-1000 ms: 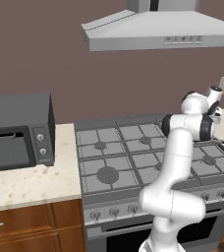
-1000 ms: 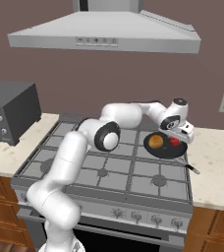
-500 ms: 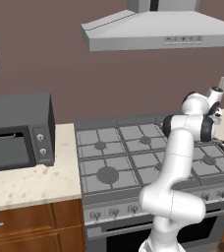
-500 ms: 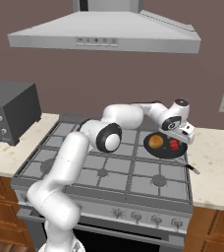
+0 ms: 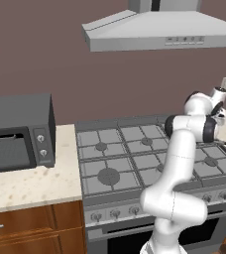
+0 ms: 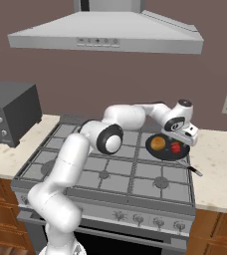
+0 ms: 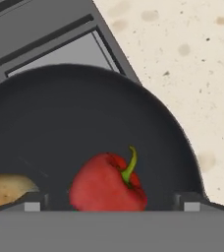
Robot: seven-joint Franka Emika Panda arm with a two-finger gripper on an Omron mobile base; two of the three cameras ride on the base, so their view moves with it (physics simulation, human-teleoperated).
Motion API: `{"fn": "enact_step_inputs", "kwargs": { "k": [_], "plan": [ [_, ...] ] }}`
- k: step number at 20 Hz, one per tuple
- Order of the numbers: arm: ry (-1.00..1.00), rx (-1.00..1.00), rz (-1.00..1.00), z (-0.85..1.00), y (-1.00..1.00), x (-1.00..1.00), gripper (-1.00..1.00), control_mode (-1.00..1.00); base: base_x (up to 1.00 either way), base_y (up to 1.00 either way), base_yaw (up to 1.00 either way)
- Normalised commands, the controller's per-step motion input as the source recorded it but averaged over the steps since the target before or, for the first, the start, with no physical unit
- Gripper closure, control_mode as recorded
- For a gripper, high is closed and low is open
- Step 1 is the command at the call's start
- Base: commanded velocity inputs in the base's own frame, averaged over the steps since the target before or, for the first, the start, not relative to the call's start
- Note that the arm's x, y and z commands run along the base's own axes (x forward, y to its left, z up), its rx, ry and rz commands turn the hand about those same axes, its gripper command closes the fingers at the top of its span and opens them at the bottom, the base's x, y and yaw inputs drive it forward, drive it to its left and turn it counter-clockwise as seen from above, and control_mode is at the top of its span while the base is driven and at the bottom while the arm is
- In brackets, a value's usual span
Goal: Put the bell pepper and potato in the pan. Then turn on the rear right burner and set the heat to medium.
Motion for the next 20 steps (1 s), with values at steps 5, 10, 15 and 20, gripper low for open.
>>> {"fn": "enact_step_inputs", "kwargs": {
  "k": [5, 10, 15, 20],
  "plan": [
    [-0.09, 0.0, 0.0, 0.46, 0.0, -0.85, -1.0, -1.0, 0.0, 0.0, 0.0],
    [-0.19, 0.0, 0.0, 0.36, 0.06, -1.0, -1.0, -1.0, 0.0, 0.0, 0.0],
    [-0.13, 0.0, 0.0, 0.14, 0.01, -0.99, -1.0, -1.0, 0.0, 0.0, 0.0],
    [-0.12, 0.0, 0.01, 0.0, 0.01, -0.92, -1.0, -1.0, 0.0, 0.0, 0.0]
  ]
}}
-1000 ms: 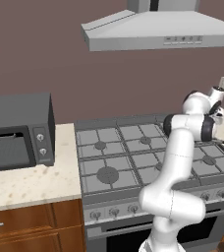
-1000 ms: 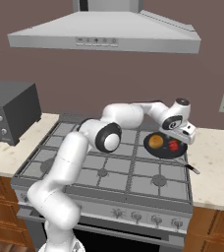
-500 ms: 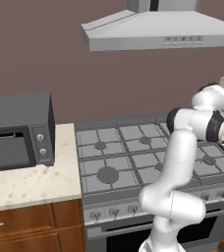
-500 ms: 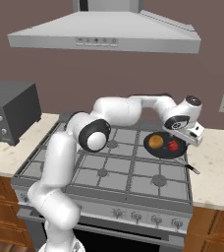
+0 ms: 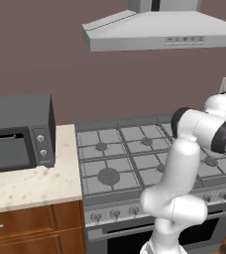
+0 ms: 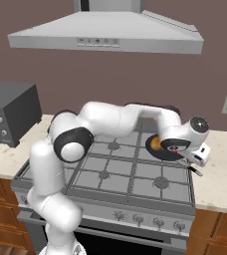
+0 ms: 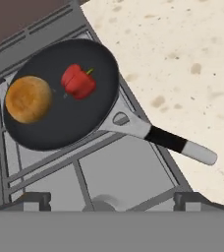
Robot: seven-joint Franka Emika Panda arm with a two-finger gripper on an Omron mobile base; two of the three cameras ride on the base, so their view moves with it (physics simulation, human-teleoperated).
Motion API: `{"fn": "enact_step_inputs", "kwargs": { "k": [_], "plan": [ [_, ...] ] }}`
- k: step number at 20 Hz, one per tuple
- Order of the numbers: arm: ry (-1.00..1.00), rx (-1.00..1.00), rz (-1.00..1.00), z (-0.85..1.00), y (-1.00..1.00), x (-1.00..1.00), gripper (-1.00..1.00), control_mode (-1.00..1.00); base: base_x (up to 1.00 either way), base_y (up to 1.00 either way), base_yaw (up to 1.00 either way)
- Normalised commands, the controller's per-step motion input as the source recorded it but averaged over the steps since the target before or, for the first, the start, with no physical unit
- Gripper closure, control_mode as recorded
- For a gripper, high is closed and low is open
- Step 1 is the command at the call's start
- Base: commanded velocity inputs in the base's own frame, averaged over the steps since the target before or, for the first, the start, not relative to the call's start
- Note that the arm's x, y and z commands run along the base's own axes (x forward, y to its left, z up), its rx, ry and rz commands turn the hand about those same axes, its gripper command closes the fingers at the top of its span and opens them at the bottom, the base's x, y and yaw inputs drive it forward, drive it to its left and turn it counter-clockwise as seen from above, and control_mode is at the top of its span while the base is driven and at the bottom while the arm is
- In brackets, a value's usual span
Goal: Put the bell pepper and potato in the pan. Then turn on the rear right burner and set the heat to medium.
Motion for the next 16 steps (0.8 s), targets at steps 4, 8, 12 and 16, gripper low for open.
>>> {"fn": "enact_step_inputs", "kwargs": {
  "k": [4, 8, 12, 16],
  "plan": [
    [-0.15, 0.0, 0.04, 0.0, 0.01, -0.82, -1.0, -1.0, 0.0, 0.0, 0.0],
    [-0.18, 0.0, 0.09, 0.0, 0.03, -0.75, -1.0, -1.0, 0.0, 0.0, 0.0],
    [-0.21, 0.0, 0.12, 0.0, 0.0, -0.74, -1.0, -1.0, 0.0, 0.0, 0.0],
    [-0.24, 0.0, 0.16, -0.03, 0.06, -0.52, -1.0, -1.0, 0.0, 0.0, 0.0]
  ]
}}
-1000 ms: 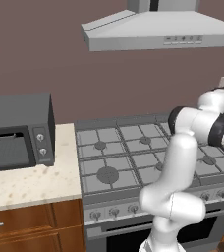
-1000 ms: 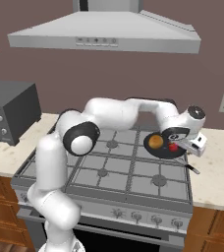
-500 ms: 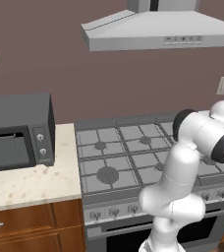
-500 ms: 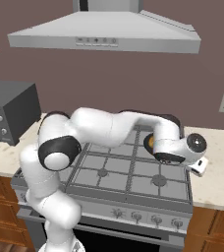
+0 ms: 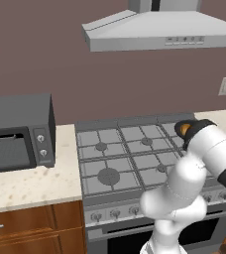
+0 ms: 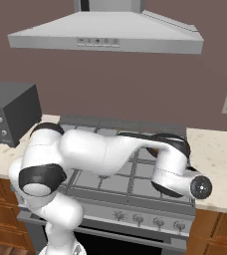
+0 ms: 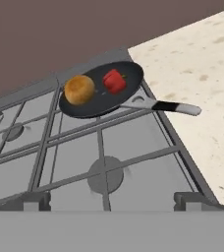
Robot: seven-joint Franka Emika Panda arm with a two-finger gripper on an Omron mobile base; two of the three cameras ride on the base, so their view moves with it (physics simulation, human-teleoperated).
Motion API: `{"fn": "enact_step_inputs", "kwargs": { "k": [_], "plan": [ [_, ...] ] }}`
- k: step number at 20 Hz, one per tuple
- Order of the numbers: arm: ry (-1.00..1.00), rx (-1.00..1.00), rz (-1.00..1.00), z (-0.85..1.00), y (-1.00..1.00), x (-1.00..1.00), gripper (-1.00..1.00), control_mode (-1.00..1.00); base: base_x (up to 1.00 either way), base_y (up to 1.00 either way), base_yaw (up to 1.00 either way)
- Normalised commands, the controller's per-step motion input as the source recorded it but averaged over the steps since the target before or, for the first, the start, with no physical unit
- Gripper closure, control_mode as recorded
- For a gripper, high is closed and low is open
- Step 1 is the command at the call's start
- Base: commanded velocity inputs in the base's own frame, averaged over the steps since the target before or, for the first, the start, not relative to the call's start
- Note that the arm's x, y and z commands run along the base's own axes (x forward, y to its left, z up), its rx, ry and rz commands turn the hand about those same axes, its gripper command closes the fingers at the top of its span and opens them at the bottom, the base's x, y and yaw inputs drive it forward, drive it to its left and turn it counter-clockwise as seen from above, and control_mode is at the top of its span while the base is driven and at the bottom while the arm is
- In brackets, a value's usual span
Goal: Put the bell pepper and potato in the pan. Then turn on the rear right burner and set the heat to medium.
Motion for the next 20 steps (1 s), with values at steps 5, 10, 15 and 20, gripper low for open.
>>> {"fn": "enact_step_inputs", "kwargs": {
  "k": [5, 10, 15, 20],
  "plan": [
    [-0.2, 0.0, 0.16, -0.21, 0.07, -0.31, -1.0, -1.0, 0.0, 0.0, 0.0],
    [-0.19, 0.0, 0.08, -0.26, 0.06, -0.25, -1.0, -1.0, 0.0, 0.0, 0.0],
    [-0.22, 0.0, 0.06, -0.19, 0.15, -0.21, -1.0, -1.0, 0.0, 0.0, 0.0],
    [-0.24, 0.0, 0.02, -0.04, 0.13, -0.51, -1.0, -1.0, 0.0, 0.0, 0.0]
  ]
}}
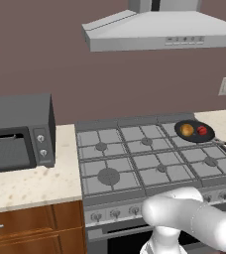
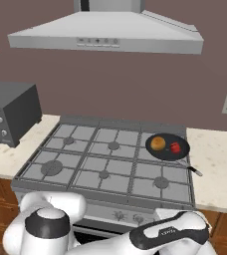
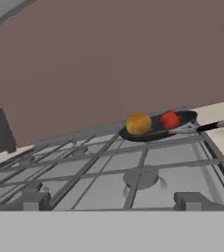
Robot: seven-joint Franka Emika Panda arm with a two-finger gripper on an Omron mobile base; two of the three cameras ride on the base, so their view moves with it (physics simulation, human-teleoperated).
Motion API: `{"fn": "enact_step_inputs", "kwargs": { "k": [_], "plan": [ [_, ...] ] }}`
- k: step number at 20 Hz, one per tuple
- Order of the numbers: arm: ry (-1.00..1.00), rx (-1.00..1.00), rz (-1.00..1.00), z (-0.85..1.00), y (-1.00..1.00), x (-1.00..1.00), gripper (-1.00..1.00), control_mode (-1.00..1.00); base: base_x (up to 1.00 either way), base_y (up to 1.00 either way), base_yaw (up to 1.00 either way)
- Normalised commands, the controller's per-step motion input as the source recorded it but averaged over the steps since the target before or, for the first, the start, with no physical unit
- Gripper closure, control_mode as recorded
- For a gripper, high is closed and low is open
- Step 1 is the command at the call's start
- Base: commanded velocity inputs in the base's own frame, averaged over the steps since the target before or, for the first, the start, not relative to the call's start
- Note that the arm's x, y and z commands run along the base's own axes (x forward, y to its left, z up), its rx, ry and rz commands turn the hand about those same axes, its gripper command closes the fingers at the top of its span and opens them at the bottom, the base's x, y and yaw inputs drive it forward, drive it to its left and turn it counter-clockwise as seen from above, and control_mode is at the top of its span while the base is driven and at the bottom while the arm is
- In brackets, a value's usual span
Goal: Put the bell pepper and potato in the pan. Then turn on the rear right burner and set the heat to medium.
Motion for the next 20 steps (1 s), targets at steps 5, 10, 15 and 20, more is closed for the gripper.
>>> {"fn": "enact_step_inputs", "kwargs": {
  "k": [5, 10, 15, 20],
  "plan": [
    [-0.16, 0.0, 0.0, 0.0, 0.24, -0.5, -1.0, -1.0, 0.0, 0.0, 0.0],
    [-0.08, 0.0, 0.0, 0.0, 0.47, -0.17, -1.0, -1.0, 0.0, 0.0, 0.0],
    [0.0, 0.0, 0.0, 0.0, 0.44, 0.01, -1.0, -1.0, 0.0, 0.0, 0.0],
    [0.0, 0.0, -0.09, 0.0, 0.3, 0.04, -1.0, -1.0, 0.0, 0.0, 0.0]
  ]
}}
